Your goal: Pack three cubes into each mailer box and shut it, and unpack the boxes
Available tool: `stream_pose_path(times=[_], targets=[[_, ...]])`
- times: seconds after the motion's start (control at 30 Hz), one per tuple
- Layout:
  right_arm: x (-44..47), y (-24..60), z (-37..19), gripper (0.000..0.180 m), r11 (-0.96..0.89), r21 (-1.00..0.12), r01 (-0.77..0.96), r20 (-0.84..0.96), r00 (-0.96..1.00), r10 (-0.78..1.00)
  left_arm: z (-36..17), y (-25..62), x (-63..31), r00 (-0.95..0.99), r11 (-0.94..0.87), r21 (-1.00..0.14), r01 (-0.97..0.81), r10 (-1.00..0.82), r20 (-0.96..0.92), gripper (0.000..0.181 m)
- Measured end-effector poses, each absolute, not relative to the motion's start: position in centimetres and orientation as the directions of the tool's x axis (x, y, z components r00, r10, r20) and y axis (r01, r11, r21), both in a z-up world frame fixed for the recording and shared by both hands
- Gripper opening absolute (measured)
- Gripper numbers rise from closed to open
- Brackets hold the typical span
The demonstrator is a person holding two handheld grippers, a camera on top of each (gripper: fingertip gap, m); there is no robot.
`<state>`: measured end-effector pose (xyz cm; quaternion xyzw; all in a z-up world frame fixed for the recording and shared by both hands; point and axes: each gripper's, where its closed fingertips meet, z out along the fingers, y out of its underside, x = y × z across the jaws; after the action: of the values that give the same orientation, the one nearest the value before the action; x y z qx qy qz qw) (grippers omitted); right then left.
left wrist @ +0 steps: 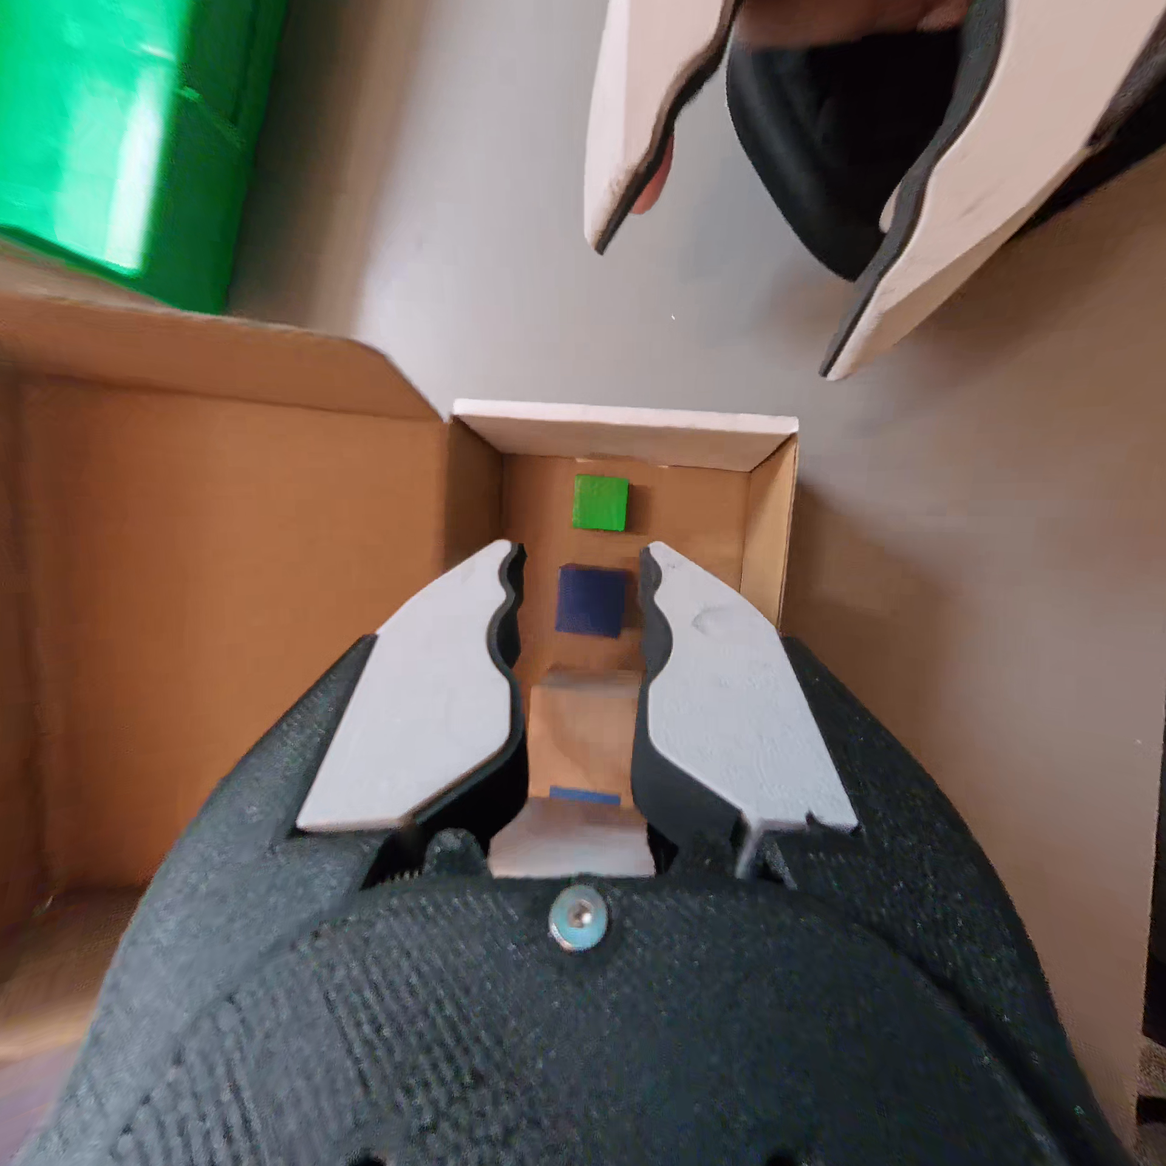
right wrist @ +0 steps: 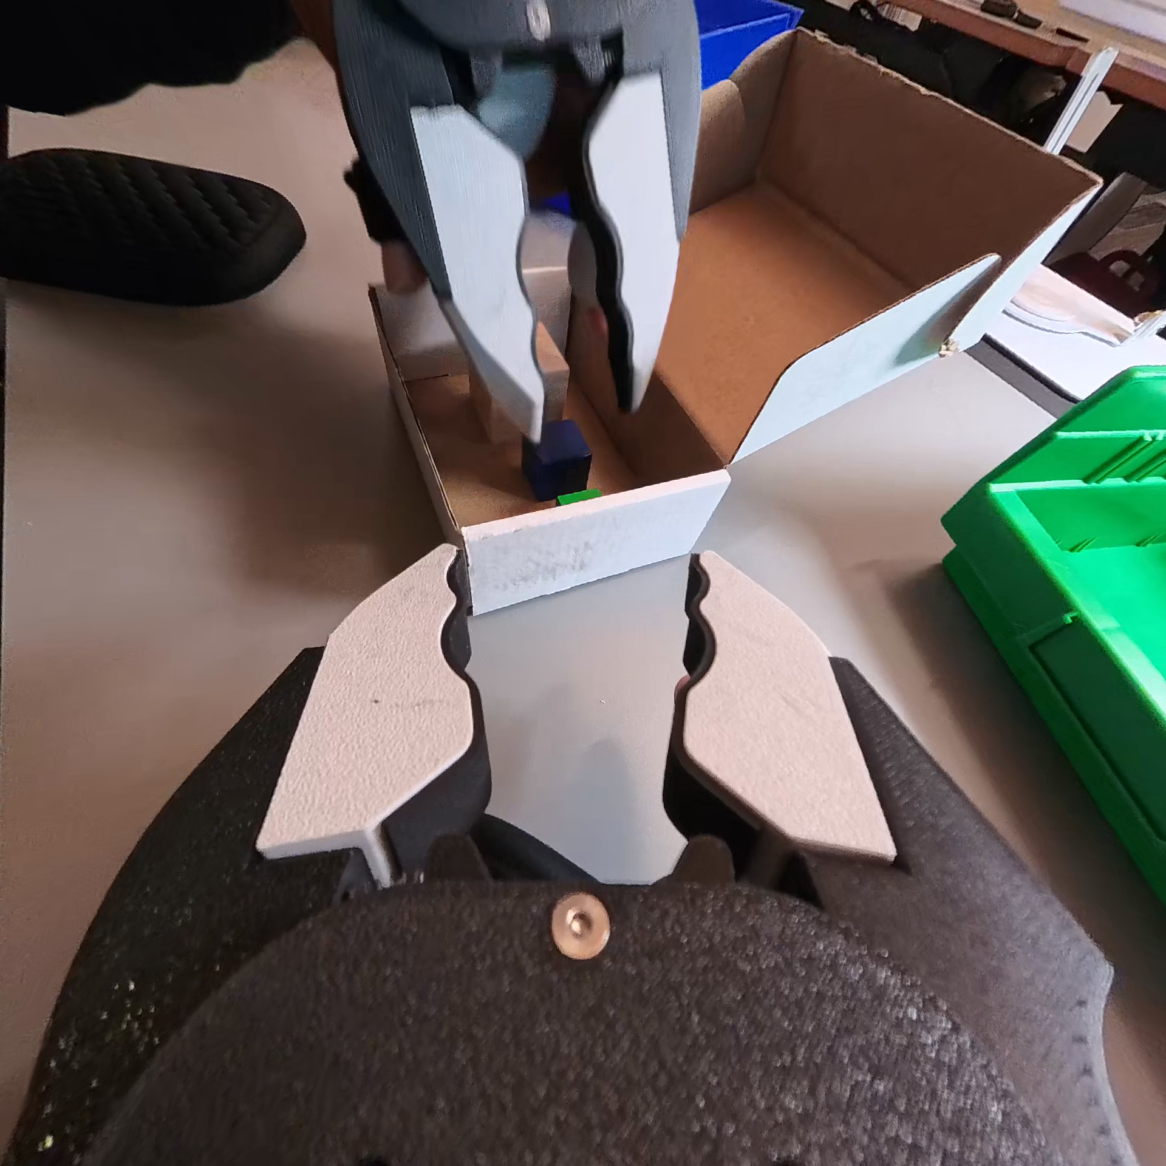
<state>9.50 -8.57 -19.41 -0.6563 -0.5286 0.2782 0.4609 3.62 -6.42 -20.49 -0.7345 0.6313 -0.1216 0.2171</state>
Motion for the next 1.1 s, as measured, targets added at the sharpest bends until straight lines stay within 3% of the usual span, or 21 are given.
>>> stream_pose_path(times=[0.03, 0.3, 0.57, 0.67, 0.77, 1.0, 1.1], targets=[[9.5, -8.6, -19.4, 0.066, -0.018, -0.899, 0.438, 0.121, 0.286, 0.950, -19.6, -6.4, 3.3, 0.188, -0.116, -0.502, -0.857, -0.978, -0.095, 0.034], [9.4, -8.3, -19.5, 0.066, -0.026, -0.898, 0.439, 0.116, 0.294, 0.949, -15.5, -6.6, -1.6, 0.370, -0.230, -0.708, -0.667, -0.928, -0.047, 0.035], [10.3, -4.3, -16.2, 0.063, -0.139, -0.947, 0.288, 0.027, 0.504, 0.863, -13.0, -3.4, -7.9, 0.675, -0.346, -0.928, -0.142, -0.719, 0.165, 0.033], [10.2, -2.5, -15.0, 0.061, -0.179, -0.953, 0.243, -0.007, 0.577, 0.817, -13.3, -2.2, -9.1, 0.715, -0.392, -0.919, 0.036, -0.633, 0.298, 0.033], [9.3, -1.0, -14.0, 0.058, -0.214, -0.949, 0.233, -0.031, 0.606, 0.795, -14.1, -0.8, -9.6, 0.742, -0.424, -0.900, 0.105, -0.569, 0.355, 0.034], [6.1, 1.8, -15.3, 0.043, -0.385, -0.886, 0.259, -0.148, 0.629, 0.763, -14.7, 1.3, -8.5, 0.749, -0.494, -0.855, 0.162, -0.502, 0.432, 0.031], [5.4, 2.5, -15.7, 0.025, -0.409, -0.872, 0.268, -0.155, 0.641, 0.752, -15.0, 1.6, -8.0, 0.753, -0.507, -0.848, 0.155, -0.495, 0.434, 0.024]])
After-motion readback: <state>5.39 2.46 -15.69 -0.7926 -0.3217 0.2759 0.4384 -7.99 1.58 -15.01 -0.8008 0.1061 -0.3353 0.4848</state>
